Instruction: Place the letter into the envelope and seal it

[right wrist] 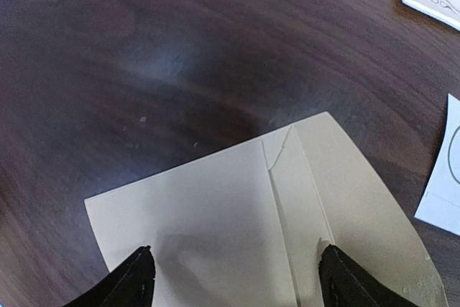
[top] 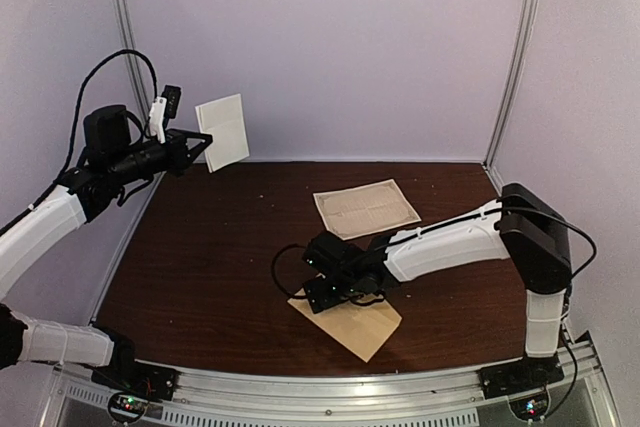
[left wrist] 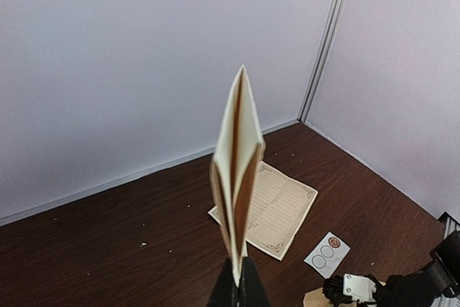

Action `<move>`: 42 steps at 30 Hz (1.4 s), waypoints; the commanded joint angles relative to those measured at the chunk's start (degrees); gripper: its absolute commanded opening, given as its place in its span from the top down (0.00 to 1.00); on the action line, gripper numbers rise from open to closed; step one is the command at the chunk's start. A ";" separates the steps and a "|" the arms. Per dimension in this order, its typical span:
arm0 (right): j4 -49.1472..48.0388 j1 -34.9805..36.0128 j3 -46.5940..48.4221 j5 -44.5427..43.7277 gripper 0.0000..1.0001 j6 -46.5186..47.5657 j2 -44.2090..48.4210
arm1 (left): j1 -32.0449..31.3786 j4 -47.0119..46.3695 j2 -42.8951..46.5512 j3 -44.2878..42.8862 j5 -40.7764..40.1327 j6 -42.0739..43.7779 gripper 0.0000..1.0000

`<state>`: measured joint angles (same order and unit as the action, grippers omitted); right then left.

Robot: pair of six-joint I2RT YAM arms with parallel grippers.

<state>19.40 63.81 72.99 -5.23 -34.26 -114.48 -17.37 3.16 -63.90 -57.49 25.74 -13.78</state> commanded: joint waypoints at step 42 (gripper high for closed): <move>-2.22 -13.12 -2.09 44.75 0.33 24.36 34.17 | -29.49 24.17 -17.76 -13.95 15.03 14.57 1.00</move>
<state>17.34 50.19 70.98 34.87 -11.25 -79.94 -45.08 24.47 -79.96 -68.51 39.68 -2.07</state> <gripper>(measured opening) 0.776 0.011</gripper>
